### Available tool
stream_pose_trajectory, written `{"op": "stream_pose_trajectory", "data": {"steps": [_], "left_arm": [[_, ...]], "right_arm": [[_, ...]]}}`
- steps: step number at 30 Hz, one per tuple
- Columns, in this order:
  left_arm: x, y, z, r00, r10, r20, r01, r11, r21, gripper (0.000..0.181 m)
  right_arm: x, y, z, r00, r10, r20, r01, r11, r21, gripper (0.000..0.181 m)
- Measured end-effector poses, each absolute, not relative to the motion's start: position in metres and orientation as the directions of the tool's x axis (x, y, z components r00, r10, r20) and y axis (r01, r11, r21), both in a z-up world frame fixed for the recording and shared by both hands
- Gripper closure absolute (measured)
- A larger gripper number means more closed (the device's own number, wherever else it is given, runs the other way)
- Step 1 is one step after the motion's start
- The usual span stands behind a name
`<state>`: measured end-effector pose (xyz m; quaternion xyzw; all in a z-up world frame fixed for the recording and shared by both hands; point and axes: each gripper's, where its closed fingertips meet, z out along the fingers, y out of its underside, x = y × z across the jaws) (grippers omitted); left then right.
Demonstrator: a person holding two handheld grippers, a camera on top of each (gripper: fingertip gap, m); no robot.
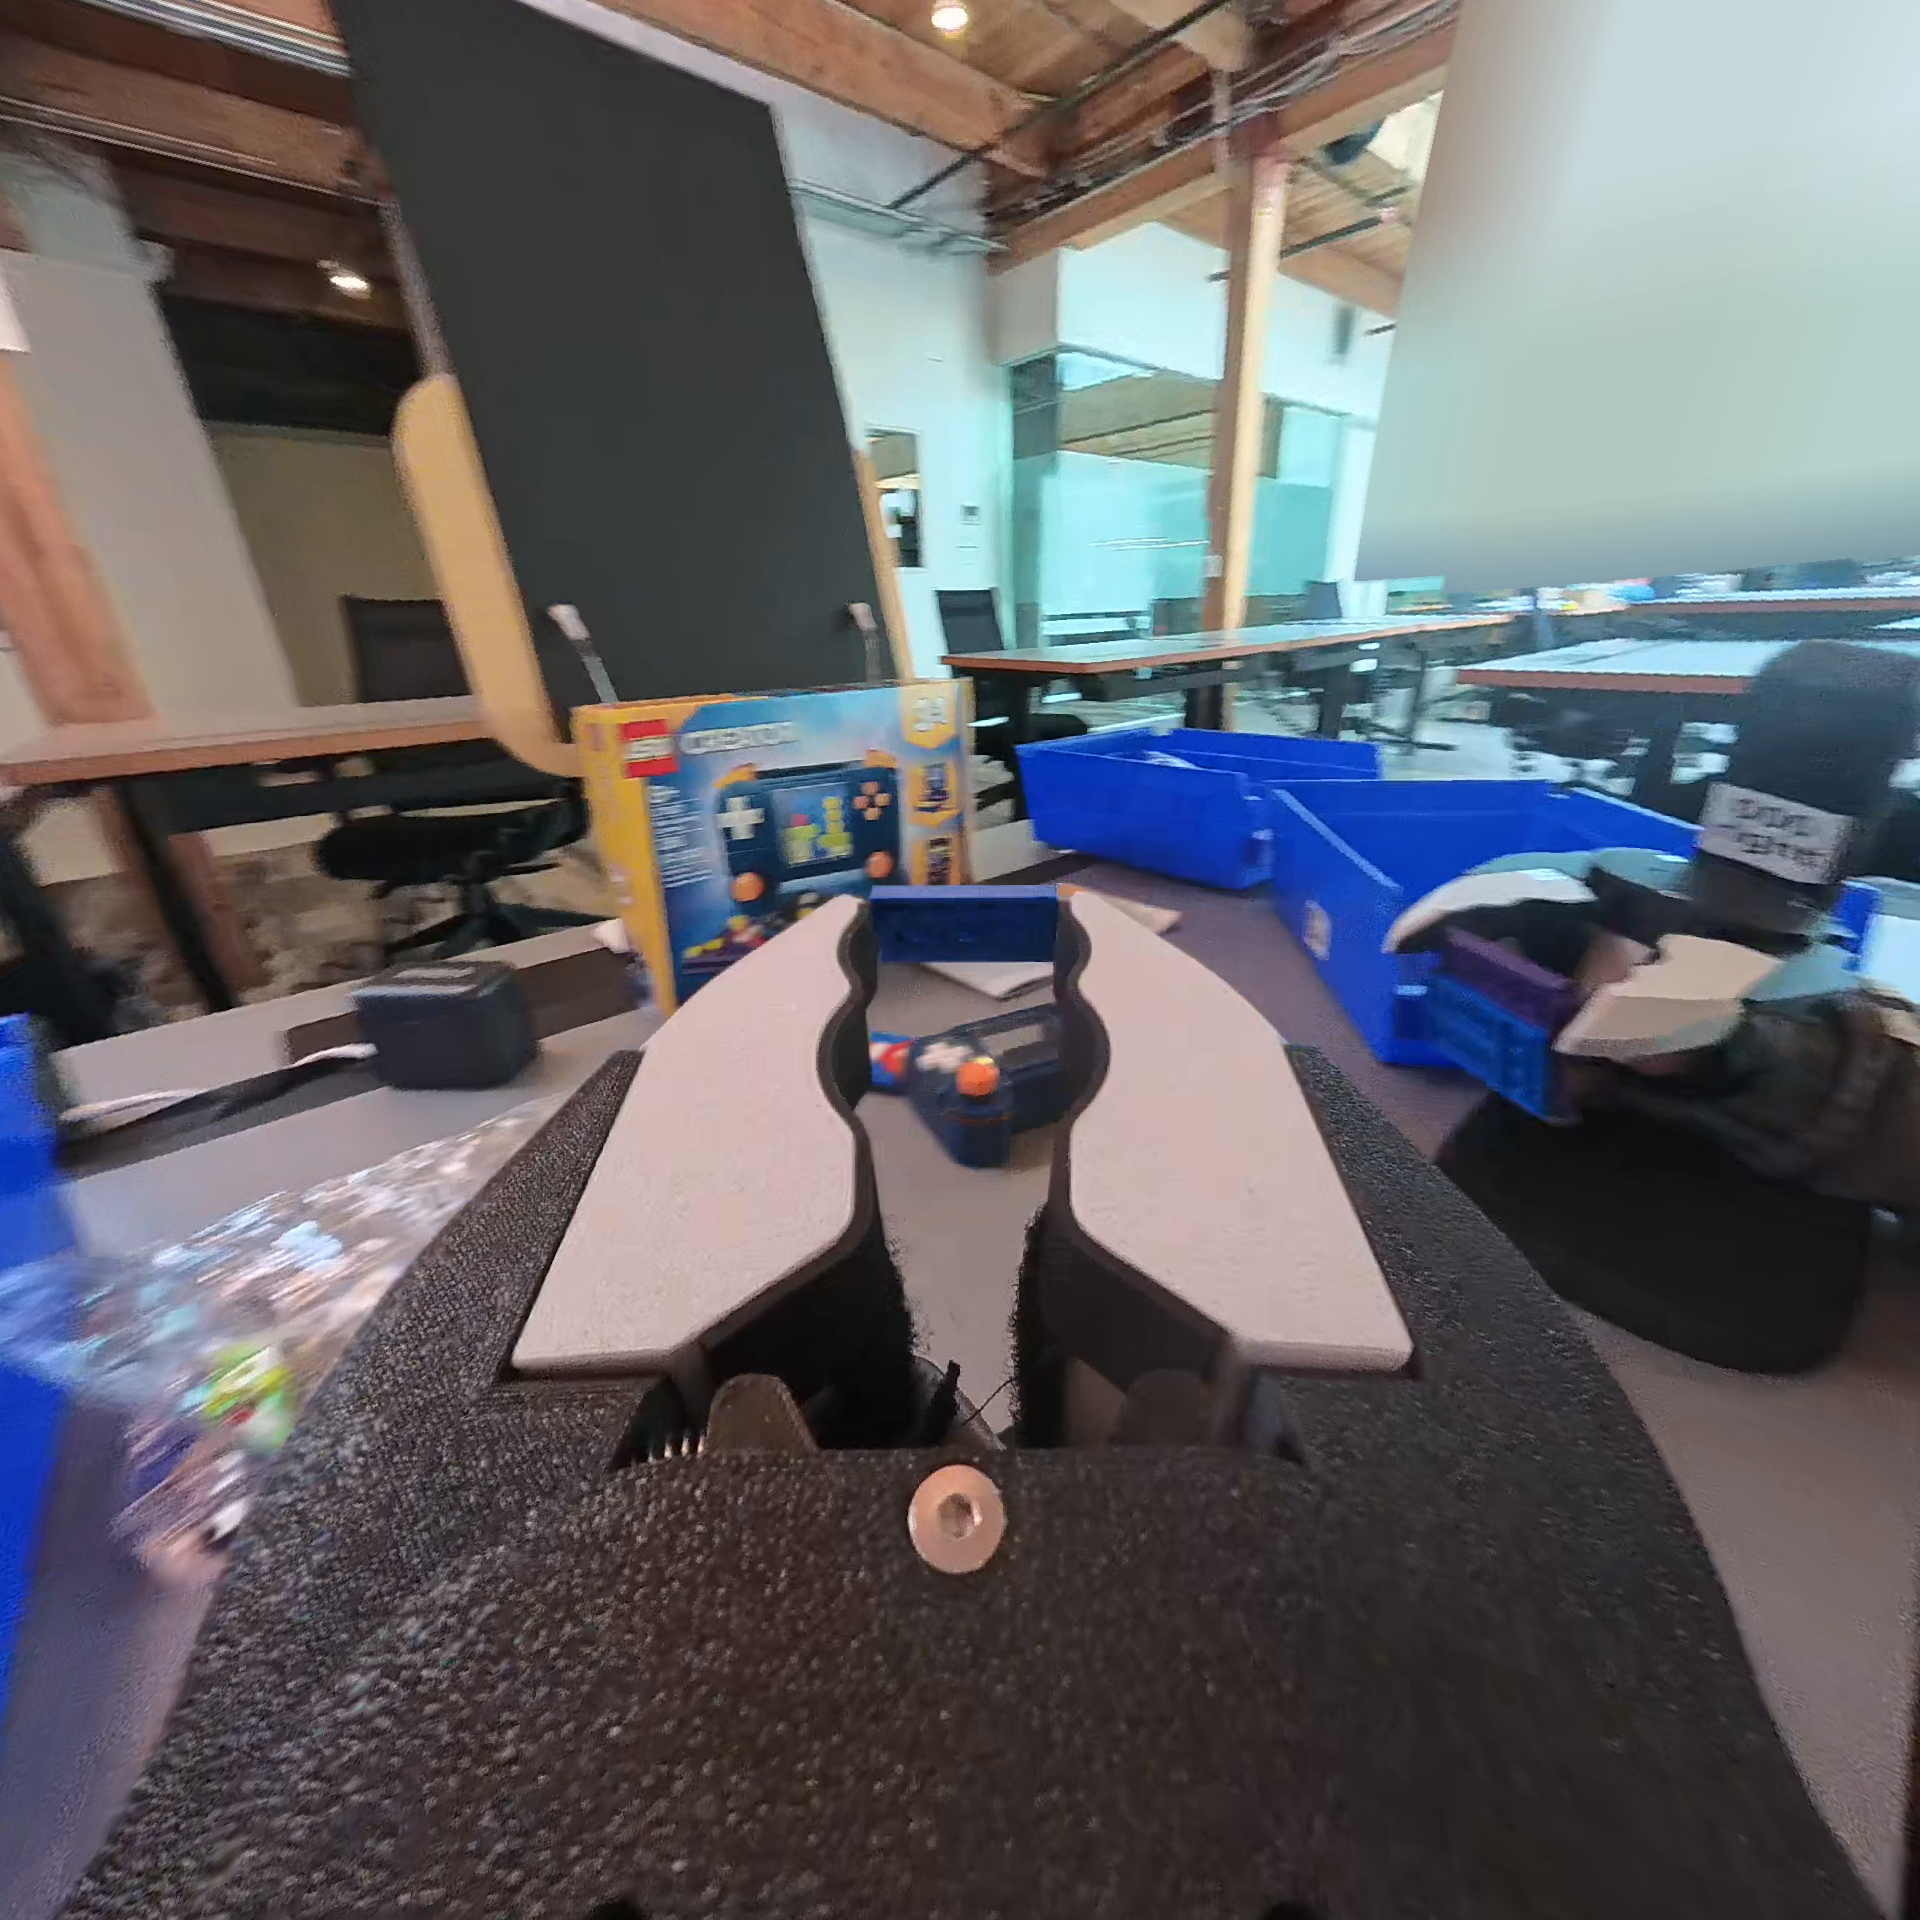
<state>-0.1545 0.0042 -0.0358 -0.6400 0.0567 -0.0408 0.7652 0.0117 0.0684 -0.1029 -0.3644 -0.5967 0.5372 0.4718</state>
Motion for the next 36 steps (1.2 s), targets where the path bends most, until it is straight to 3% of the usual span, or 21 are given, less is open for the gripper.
{"op": "stream_pose_trajectory", "data": {"steps": [10,15,18,21,26,31,33,36], "left_arm": [[-0.238,-0.047,-0.021,0.99,0.142,-0.004,-0.022,0.123,-0.992,0.149],[-0.353,-0.06,-0.045,0.95,0.311,0.024,0.089,-0.197,-0.976,0.15],[-0.407,-0.048,-0.097,0.943,0.299,0.146,0.274,-0.447,-0.851,0.149],[-0.437,-0.039,-0.135,0.912,0.347,0.218,0.383,-0.535,-0.753,0.149],[-0.442,-0.036,-0.132,0.899,0.365,0.24,0.41,-0.518,-0.751,0.114],[-0.428,-0.032,-0.091,0.938,0.303,0.166,0.278,-0.379,-0.883,0.119],[-0.385,-0.022,-0.05,0.979,0.173,0.109,0.144,-0.201,-0.969,0.119],[-0.268,-0.005,-0.014,0.989,-0.138,0.051,0.05,-0.008,-0.999,0.125]], "right_arm": [[0.011,0.068,-0.105,-0.284,0.942,0.181,-0.063,0.17,-0.983,0.127],[0.011,0.067,-0.106,-0.288,0.94,0.181,-0.063,0.17,-0.983,0.127],[0.01,0.066,-0.106,-0.289,0.938,0.189,-0.06,0.179,-0.982,0.127],[0.011,0.067,-0.105,-0.284,0.94,0.19,-0.067,0.178,-0.982,0.127],[0.011,0.068,-0.105,-0.283,0.943,0.177,-0.067,0.165,-0.984,0.127],[0.011,0.07,-0.103,-0.286,0.946,0.15,-0.071,0.135,-0.988,0.127],[0.014,0.073,-0.098,-0.295,0.95,0.105,-0.101,0.079,-0.992,0.127],[0.023,0.069,-0.081,-0.373,0.927,0.034,-0.197,-0.043,-0.979,0.127]]}}
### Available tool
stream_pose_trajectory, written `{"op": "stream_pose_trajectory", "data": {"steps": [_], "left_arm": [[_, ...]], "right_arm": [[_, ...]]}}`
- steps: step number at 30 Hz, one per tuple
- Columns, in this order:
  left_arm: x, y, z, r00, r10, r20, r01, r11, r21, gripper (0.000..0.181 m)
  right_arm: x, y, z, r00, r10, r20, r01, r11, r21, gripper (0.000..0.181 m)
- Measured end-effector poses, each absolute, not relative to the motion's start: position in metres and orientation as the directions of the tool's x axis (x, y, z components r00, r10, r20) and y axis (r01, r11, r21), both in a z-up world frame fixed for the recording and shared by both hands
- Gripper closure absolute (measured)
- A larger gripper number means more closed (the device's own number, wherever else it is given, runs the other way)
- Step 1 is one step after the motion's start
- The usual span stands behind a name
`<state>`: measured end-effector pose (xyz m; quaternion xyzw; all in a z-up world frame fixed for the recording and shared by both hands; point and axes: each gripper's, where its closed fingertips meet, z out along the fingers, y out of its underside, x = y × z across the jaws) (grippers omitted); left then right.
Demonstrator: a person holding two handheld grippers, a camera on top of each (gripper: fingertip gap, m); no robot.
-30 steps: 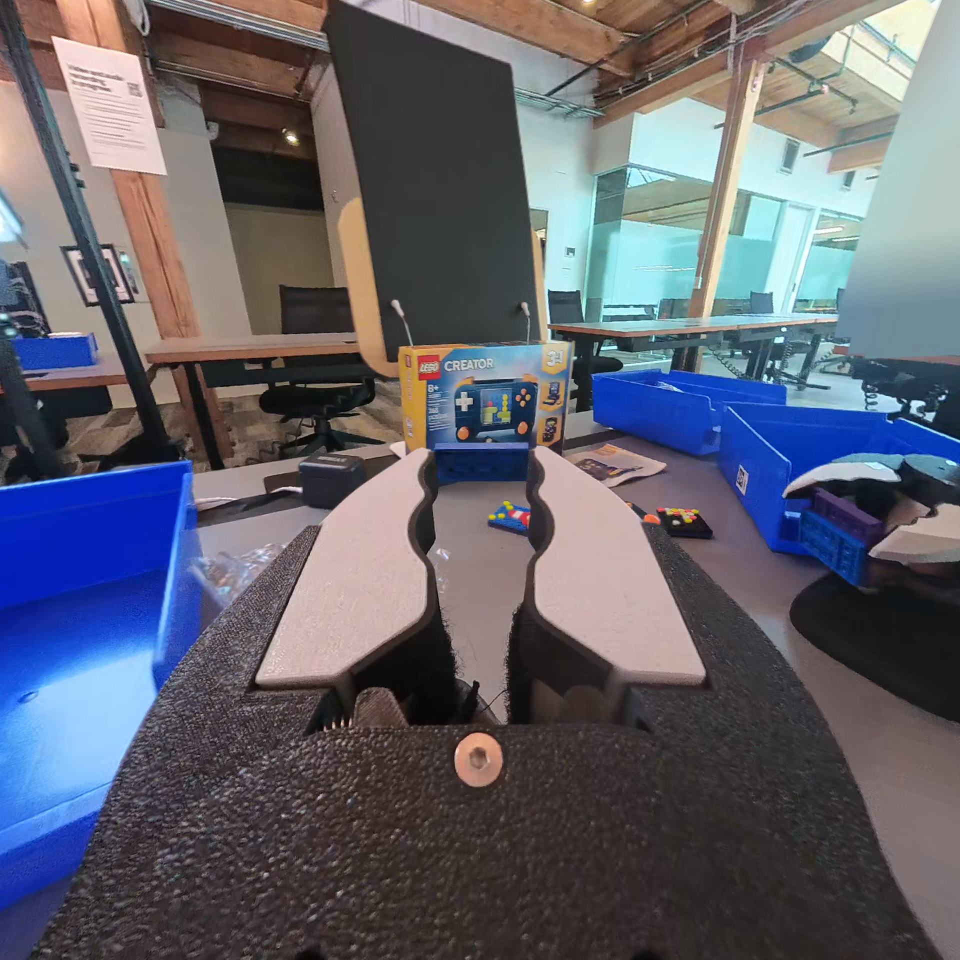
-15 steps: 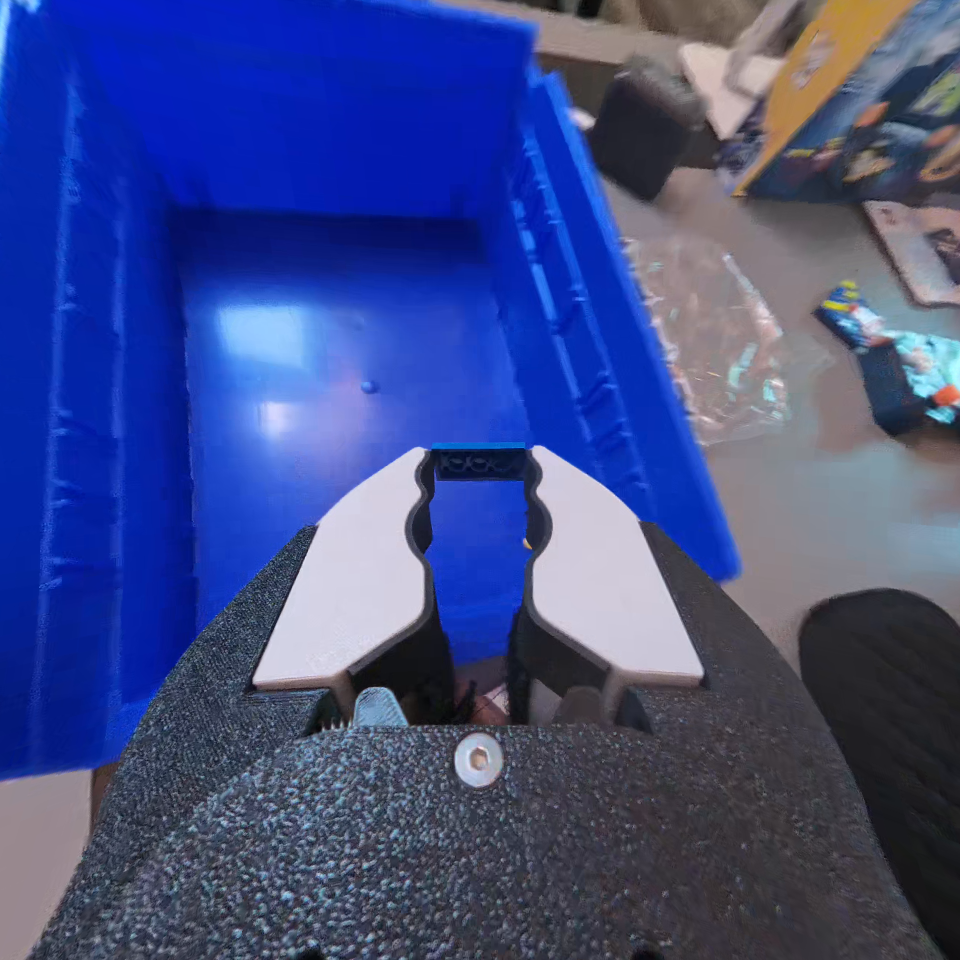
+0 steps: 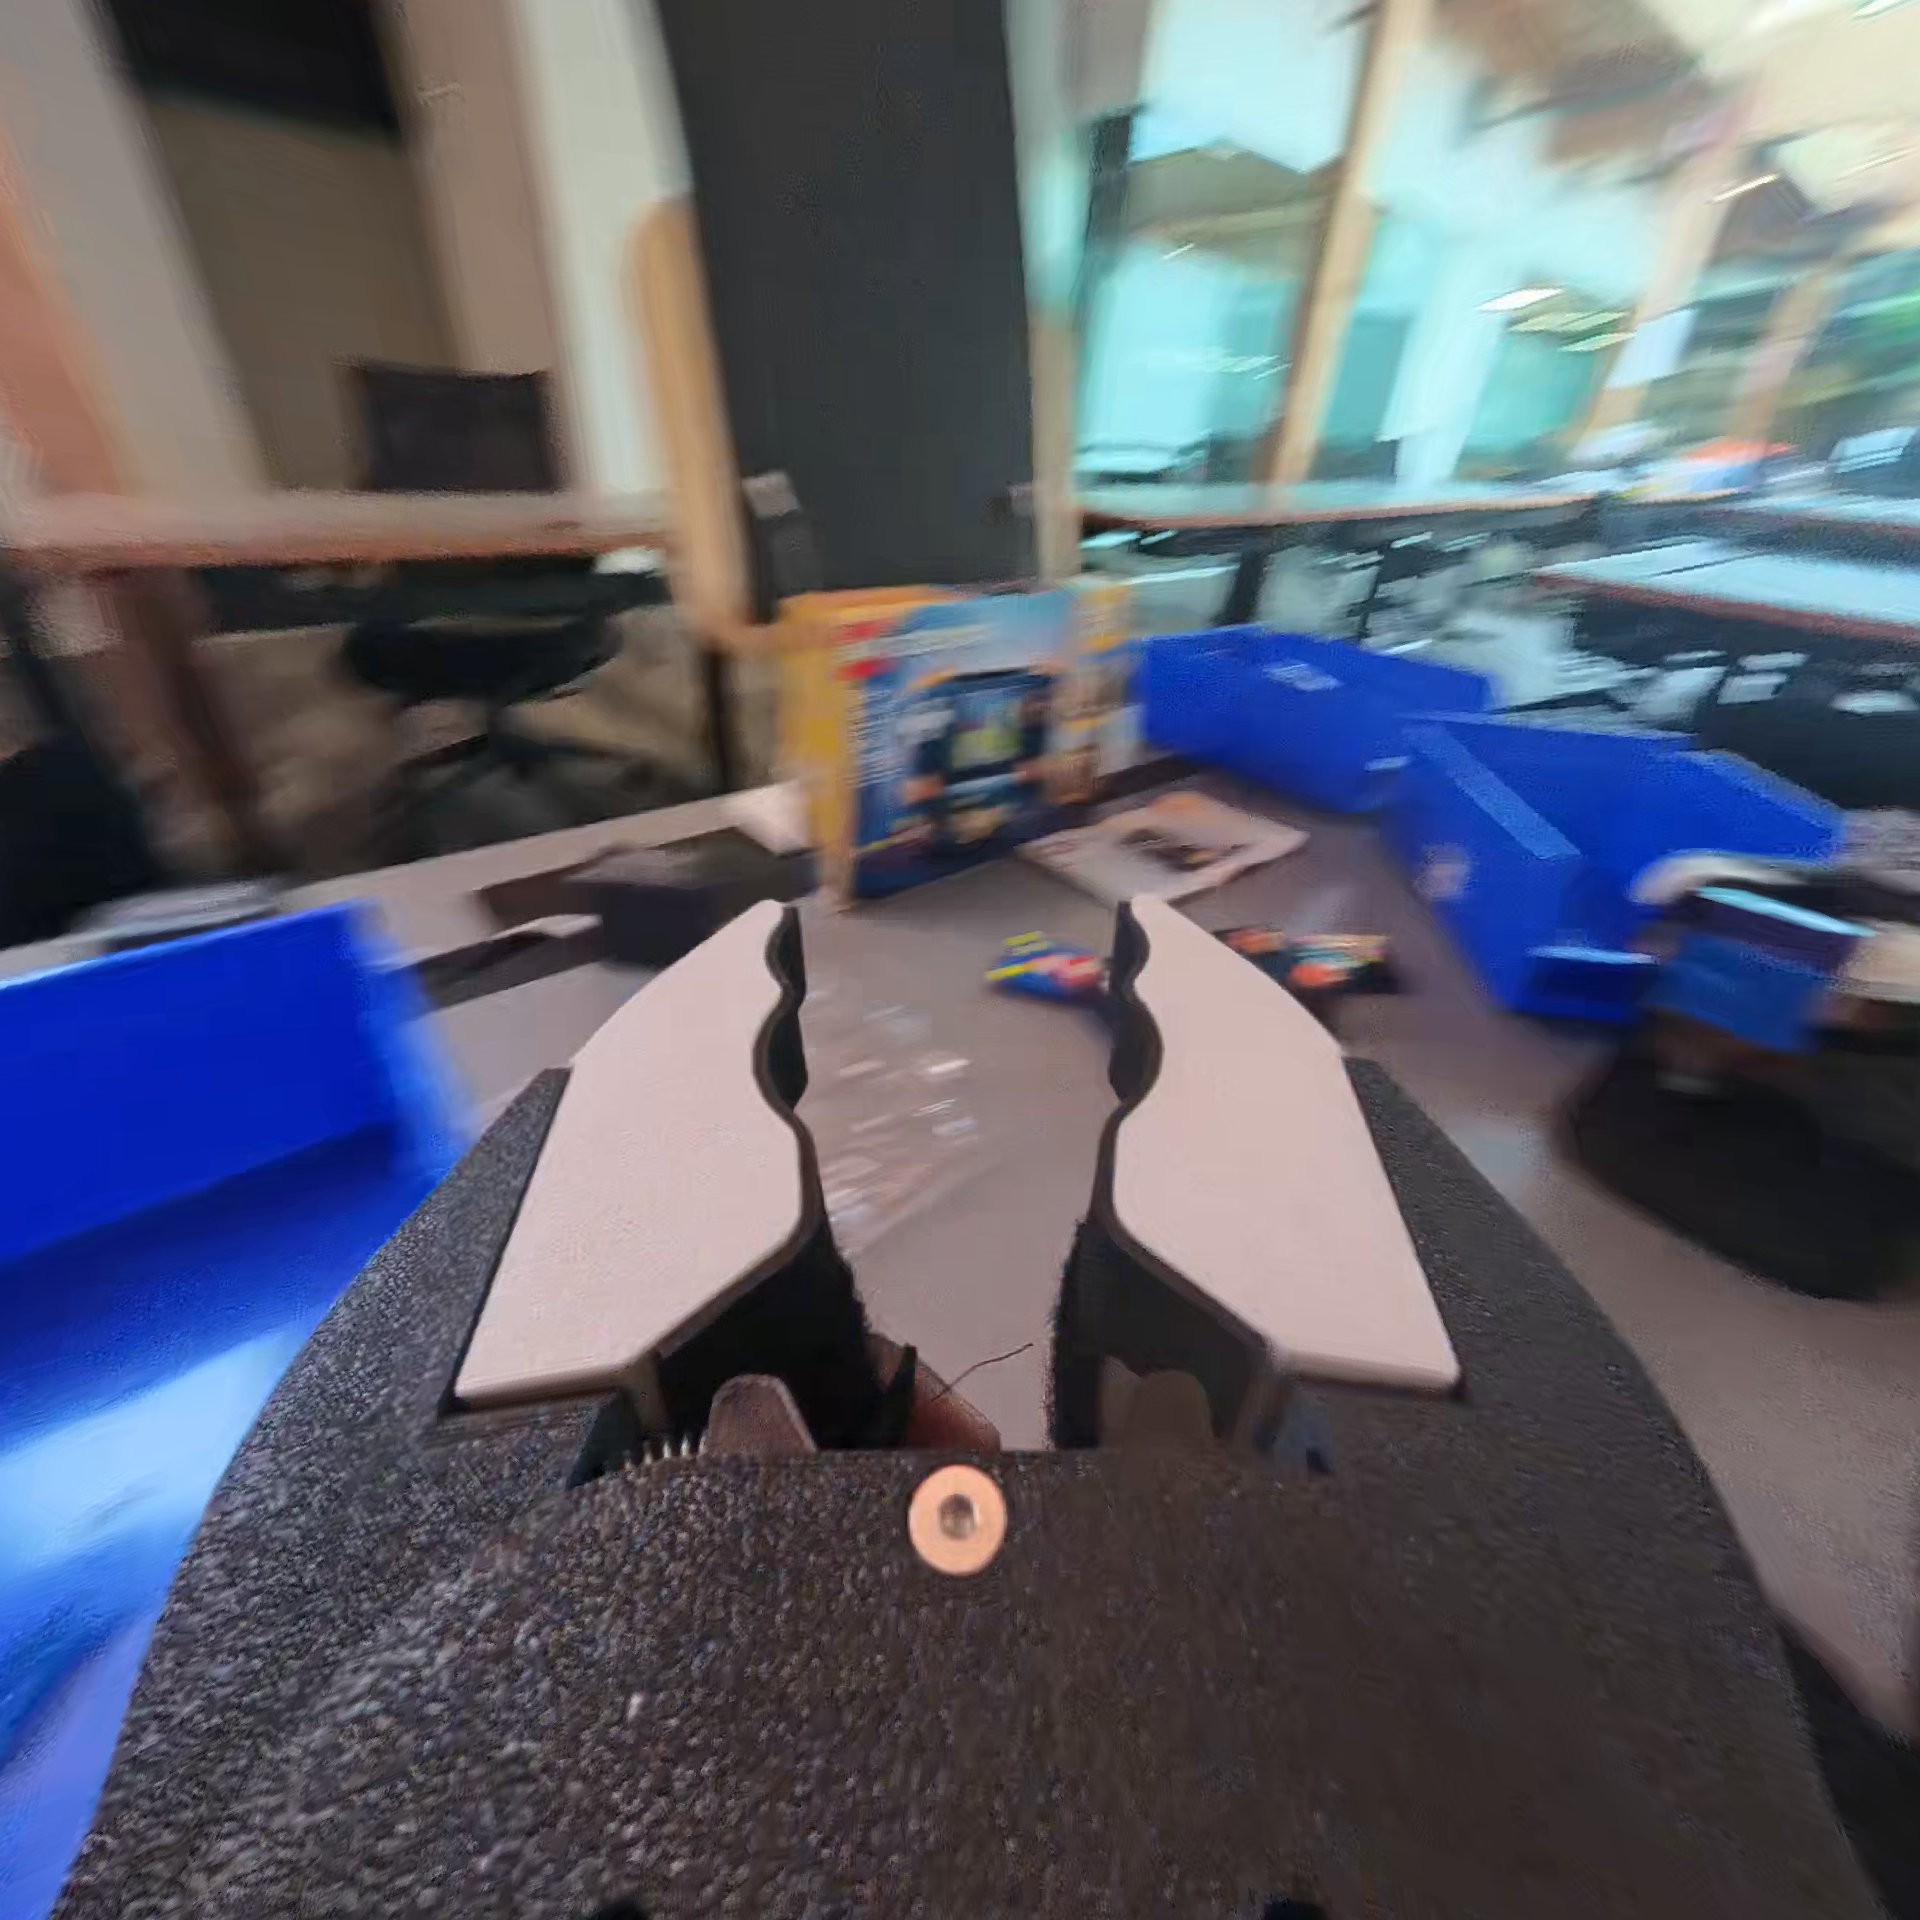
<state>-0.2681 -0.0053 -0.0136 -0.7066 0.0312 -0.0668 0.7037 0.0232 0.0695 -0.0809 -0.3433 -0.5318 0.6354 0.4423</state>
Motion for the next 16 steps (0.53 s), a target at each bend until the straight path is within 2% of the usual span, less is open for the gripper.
{"op": "stream_pose_trajectory", "data": {"steps": [3,5,7,11,16], "left_arm": [[-0.152,0.012,-0.019,0.875,-0.436,0.211,0.234,-0.002,-0.972,0.131],[-0.092,0.024,-0.031,0.738,-0.557,0.381,0.406,-0.084,-0.91,0.135],[-0.039,0.029,-0.04,0.561,-0.666,0.492,0.498,-0.204,-0.843,0.137],[0.031,0.038,-0.055,0.325,-0.705,0.63,0.501,-0.437,-0.747,0.132],[0.062,0.036,-0.051,0.171,-0.69,0.703,0.456,-0.577,-0.678,0.136]], "right_arm": [[0.036,0.057,-0.063,-0.439,0.895,0.082,-0.31,-0.065,-0.949,0.127],[0.041,0.047,-0.054,-0.443,0.882,0.161,-0.367,-0.014,-0.93,0.127],[0.05,0.039,-0.039,-0.439,0.871,0.221,-0.446,0.002,-0.895,0.127],[0.066,0.027,-0.011,-0.447,0.845,0.292,-0.555,-0.006,-0.832,0.127],[0.062,0.008,-0.013,-0.416,0.775,0.476,-0.494,0.247,-0.834,0.127]]}}
